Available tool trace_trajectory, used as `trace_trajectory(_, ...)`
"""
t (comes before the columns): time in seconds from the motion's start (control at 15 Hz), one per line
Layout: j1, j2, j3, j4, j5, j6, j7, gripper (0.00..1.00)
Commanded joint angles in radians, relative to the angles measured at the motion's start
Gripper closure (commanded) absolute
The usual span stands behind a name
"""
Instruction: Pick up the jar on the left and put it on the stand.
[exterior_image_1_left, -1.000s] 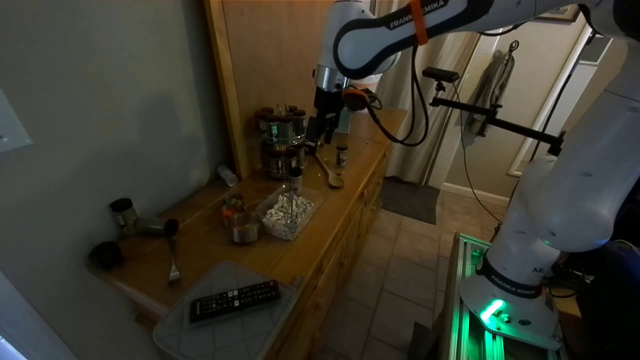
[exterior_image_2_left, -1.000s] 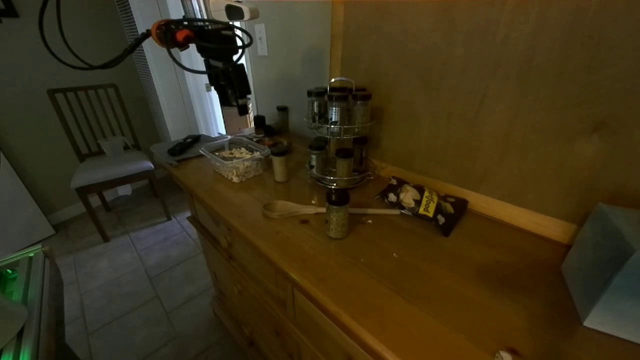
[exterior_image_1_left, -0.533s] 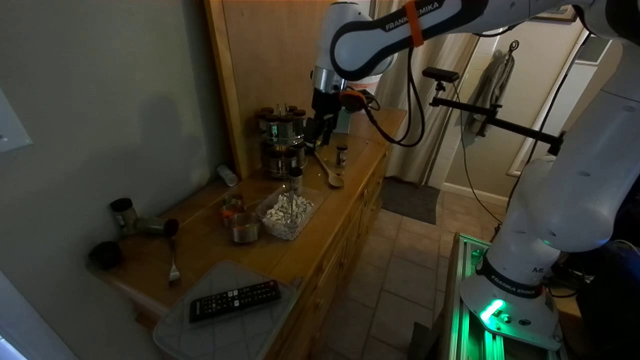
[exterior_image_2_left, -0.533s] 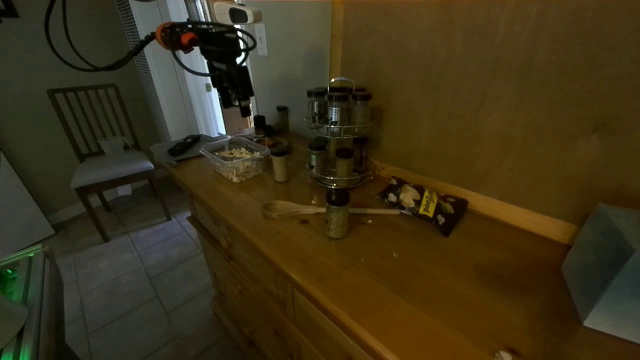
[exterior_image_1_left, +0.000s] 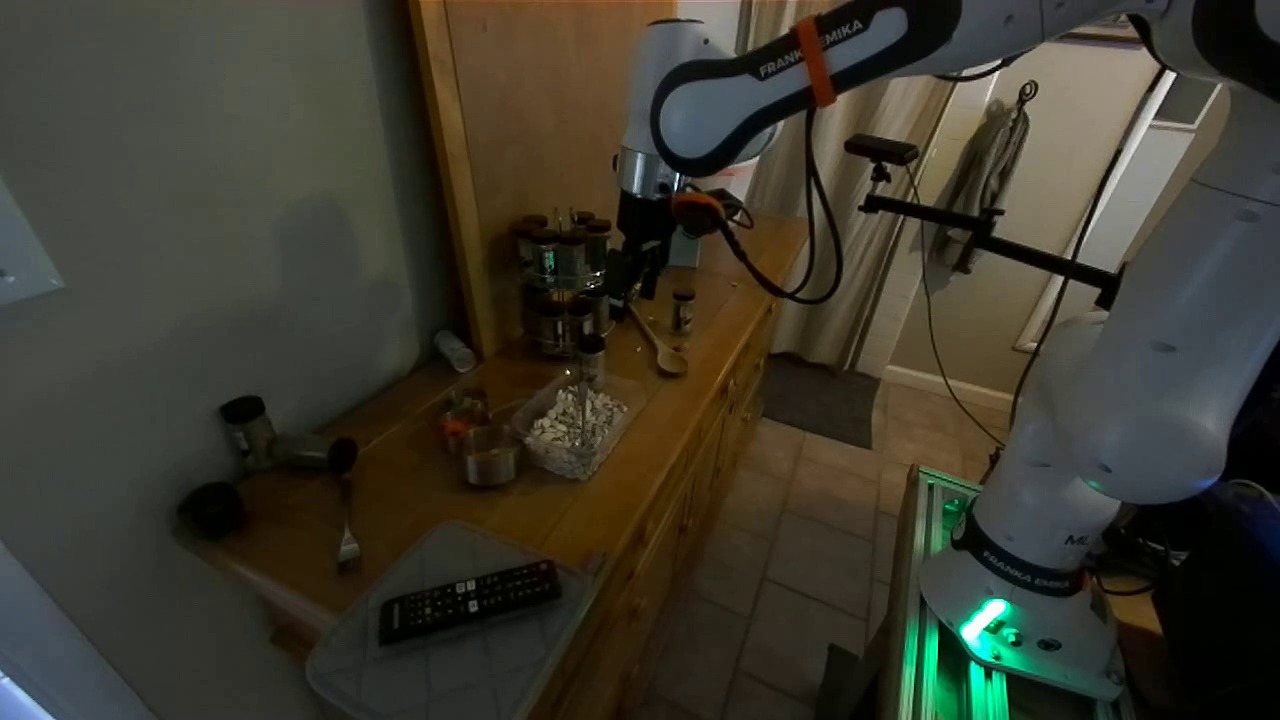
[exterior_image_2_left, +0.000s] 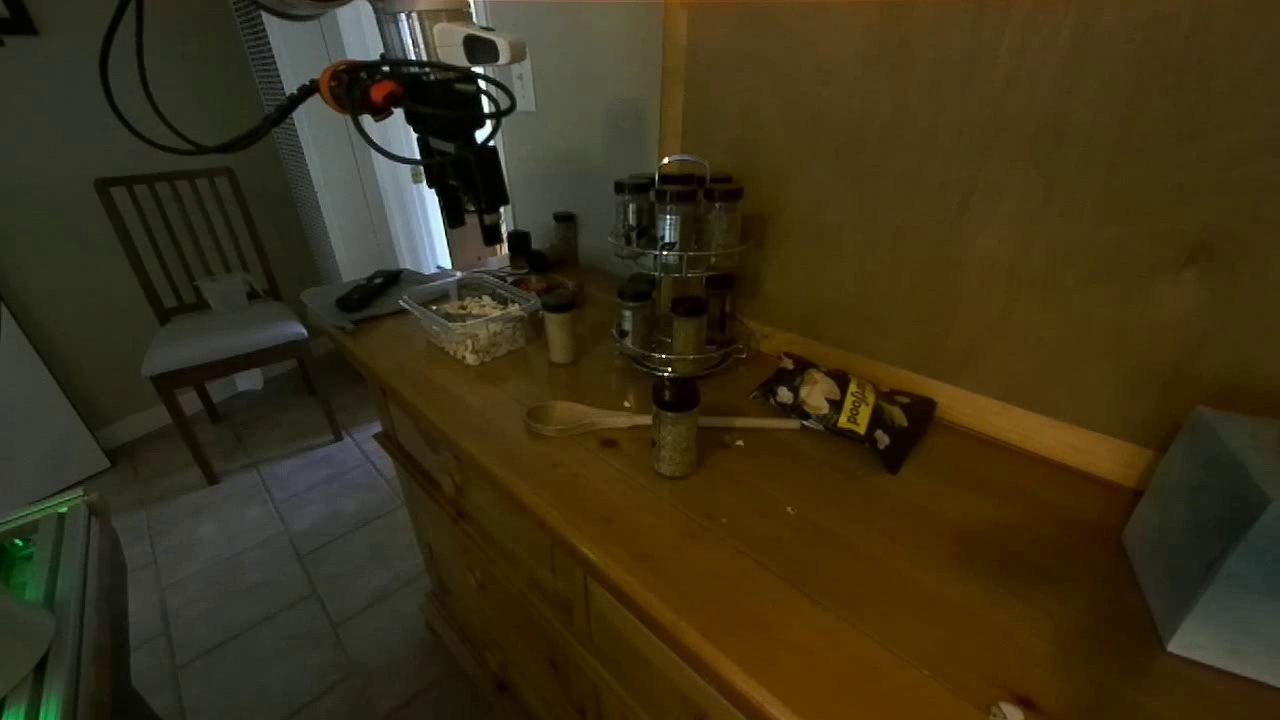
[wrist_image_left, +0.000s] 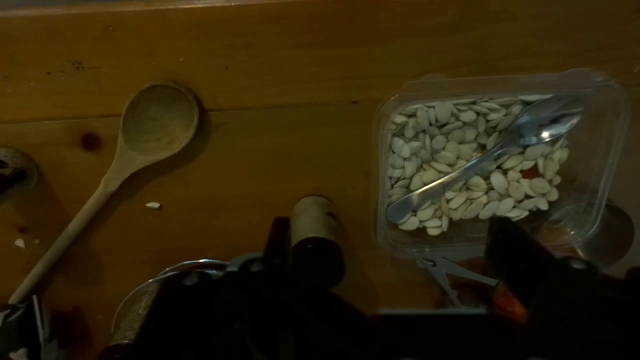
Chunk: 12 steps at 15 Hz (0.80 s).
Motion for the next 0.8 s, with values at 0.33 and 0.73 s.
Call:
trace_trajectory(0.33, -0.018, 0.079, -0.005, 0.005, -0.120, 0.125, 0.194, 0.00)
trace_trajectory(0.73, -0.004, 0.143, -0.008, -0.009, -0.250, 0.269, 0.381, 0.00)
